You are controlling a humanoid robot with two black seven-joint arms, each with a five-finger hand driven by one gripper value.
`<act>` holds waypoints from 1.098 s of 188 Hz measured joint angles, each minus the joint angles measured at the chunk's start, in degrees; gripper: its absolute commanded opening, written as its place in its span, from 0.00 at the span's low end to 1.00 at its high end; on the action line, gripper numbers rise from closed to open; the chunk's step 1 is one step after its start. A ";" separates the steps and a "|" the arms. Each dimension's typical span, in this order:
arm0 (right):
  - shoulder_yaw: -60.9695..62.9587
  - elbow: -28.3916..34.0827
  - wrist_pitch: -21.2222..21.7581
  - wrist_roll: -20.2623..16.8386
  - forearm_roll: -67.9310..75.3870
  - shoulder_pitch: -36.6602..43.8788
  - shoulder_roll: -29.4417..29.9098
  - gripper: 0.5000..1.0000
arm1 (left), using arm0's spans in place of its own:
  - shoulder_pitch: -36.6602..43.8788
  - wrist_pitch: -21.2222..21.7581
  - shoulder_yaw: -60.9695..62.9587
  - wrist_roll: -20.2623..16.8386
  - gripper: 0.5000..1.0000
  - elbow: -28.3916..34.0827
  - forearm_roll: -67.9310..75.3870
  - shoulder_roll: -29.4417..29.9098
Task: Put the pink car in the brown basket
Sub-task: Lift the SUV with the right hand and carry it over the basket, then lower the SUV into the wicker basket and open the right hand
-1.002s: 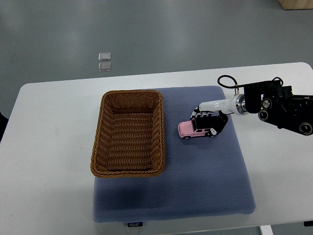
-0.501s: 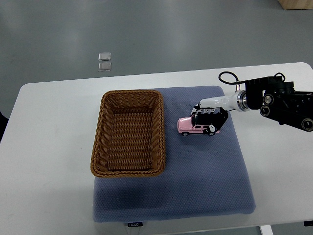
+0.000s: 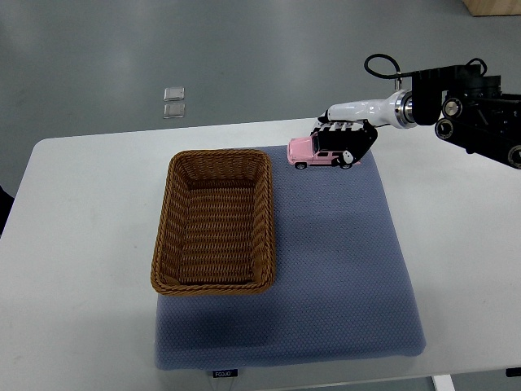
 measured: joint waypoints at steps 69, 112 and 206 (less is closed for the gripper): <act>0.00 -0.96 -0.01 0.07 2.36 6.68 11.73 0.00 | 0.00 0.00 0.00 0.00 1.00 0.00 0.00 0.00; -0.17 -2.96 -0.19 -0.07 2.27 6.09 21.52 0.00 | 0.00 0.00 0.00 0.00 1.00 0.00 0.00 0.00; -0.79 -11.28 -1.17 -0.11 1.24 -4.15 26.62 0.14 | 0.00 0.00 0.00 0.00 1.00 0.00 0.00 0.00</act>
